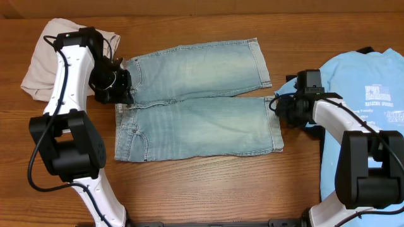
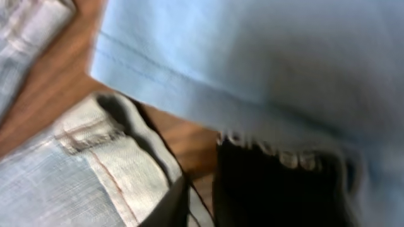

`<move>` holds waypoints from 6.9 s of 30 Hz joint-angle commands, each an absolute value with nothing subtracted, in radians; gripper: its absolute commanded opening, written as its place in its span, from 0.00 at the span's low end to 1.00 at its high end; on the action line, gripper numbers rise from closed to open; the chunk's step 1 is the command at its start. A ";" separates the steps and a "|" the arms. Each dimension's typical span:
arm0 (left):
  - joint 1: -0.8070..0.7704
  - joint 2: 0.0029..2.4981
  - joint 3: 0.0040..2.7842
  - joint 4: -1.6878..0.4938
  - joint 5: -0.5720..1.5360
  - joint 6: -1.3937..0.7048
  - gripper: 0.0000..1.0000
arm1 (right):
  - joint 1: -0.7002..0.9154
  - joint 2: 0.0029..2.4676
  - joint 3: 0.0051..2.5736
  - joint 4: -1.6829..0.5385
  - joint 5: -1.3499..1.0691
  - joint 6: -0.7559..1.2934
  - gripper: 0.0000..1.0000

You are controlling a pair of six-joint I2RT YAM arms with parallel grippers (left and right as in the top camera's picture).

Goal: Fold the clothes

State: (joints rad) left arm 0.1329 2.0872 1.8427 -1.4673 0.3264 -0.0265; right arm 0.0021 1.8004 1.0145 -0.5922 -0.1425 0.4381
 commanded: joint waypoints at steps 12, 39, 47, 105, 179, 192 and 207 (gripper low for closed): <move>0.166 1.731 1.850 -1.591 0.003 -0.304 0.38 | -0.003 1.682 1.148 -1.161 -0.134 0.424 0.57; 0.211 1.477 1.386 -1.497 0.003 -0.381 0.70 | -0.003 1.683 0.874 -0.922 -0.242 0.503 0.46; 0.211 1.477 1.060 -1.264 0.200 -0.302 0.79 | -0.003 1.683 0.874 -0.912 -0.246 0.533 0.17; 0.423 1.681 0.735 -0.786 0.136 -0.472 0.42 | -0.003 1.683 0.874 -0.862 -0.245 0.528 0.16; 0.505 1.686 0.801 -0.847 0.371 -0.184 0.57 | -0.035 1.683 0.875 -0.790 -0.187 0.622 0.16; 0.510 1.686 0.794 -0.835 0.385 -0.224 0.04 | -0.035 1.679 0.901 -0.872 -0.176 0.590 0.04; 0.531 1.488 1.202 -1.384 0.347 -0.119 0.04 | -0.035 1.382 1.267 -1.377 -0.062 0.524 0.04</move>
